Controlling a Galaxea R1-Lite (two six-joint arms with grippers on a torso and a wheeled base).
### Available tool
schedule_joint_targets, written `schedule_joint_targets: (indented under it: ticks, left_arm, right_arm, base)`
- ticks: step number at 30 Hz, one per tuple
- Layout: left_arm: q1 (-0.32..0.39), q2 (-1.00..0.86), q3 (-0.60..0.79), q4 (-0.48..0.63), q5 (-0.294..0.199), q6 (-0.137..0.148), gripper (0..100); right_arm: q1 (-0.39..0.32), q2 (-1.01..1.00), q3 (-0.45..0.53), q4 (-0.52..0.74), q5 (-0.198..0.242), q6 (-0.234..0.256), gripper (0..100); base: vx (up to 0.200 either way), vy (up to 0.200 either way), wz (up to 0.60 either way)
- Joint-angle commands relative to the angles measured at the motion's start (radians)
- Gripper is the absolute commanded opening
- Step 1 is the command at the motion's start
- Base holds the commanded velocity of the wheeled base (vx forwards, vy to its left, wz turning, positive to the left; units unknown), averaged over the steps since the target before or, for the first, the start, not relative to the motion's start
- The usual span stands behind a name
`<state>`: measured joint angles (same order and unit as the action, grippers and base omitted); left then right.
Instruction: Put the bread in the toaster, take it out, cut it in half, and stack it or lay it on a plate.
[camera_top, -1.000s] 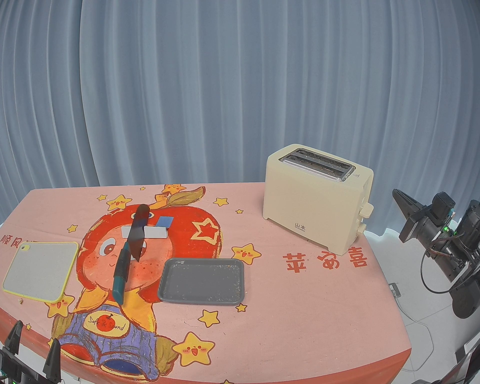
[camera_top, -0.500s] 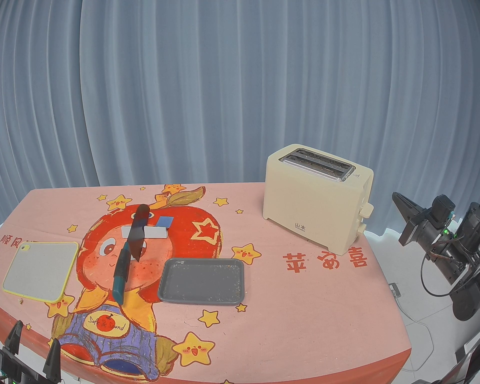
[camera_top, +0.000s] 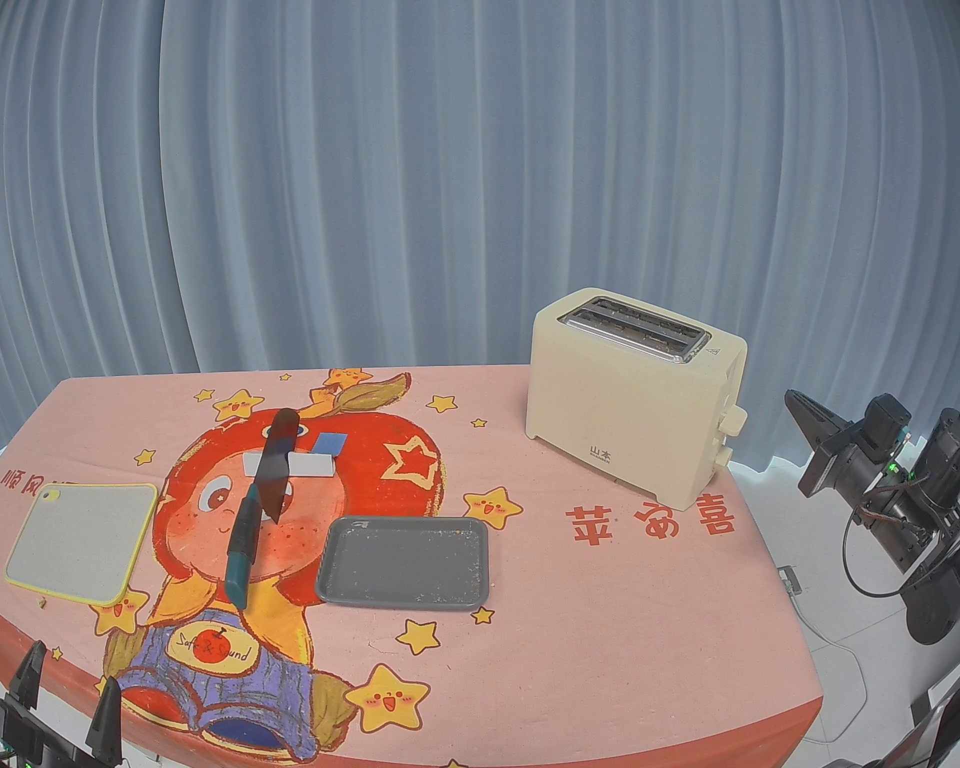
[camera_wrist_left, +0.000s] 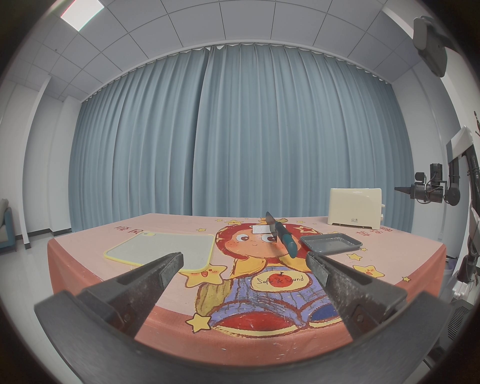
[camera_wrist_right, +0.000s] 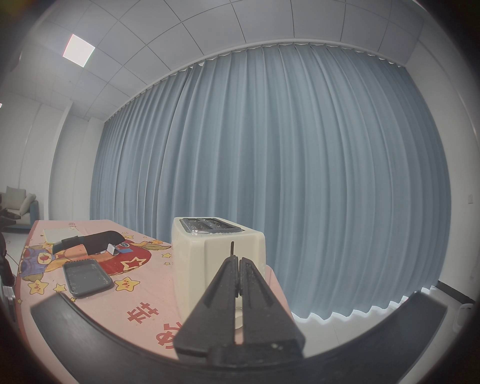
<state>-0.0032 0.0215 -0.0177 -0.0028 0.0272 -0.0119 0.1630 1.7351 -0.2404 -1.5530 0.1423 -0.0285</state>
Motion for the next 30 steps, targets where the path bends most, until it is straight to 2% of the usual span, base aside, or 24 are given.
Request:
schedule_joint_targets:
  ticks: [1,30]
  left_arm:
    - [0.000,0.002,0.018,0.000,0.000,0.000,100]
    - [0.000,0.002,0.018,0.000,0.000,0.000,100]
  right_arm:
    - [-0.002,0.000,-0.002,-0.009,0.000,-0.001,0]
    - [0.006,-0.008,0.006,-0.009,0.000,-0.002,0]
  base:
    - [0.000,0.000,0.00]
    - [0.000,0.000,0.00]
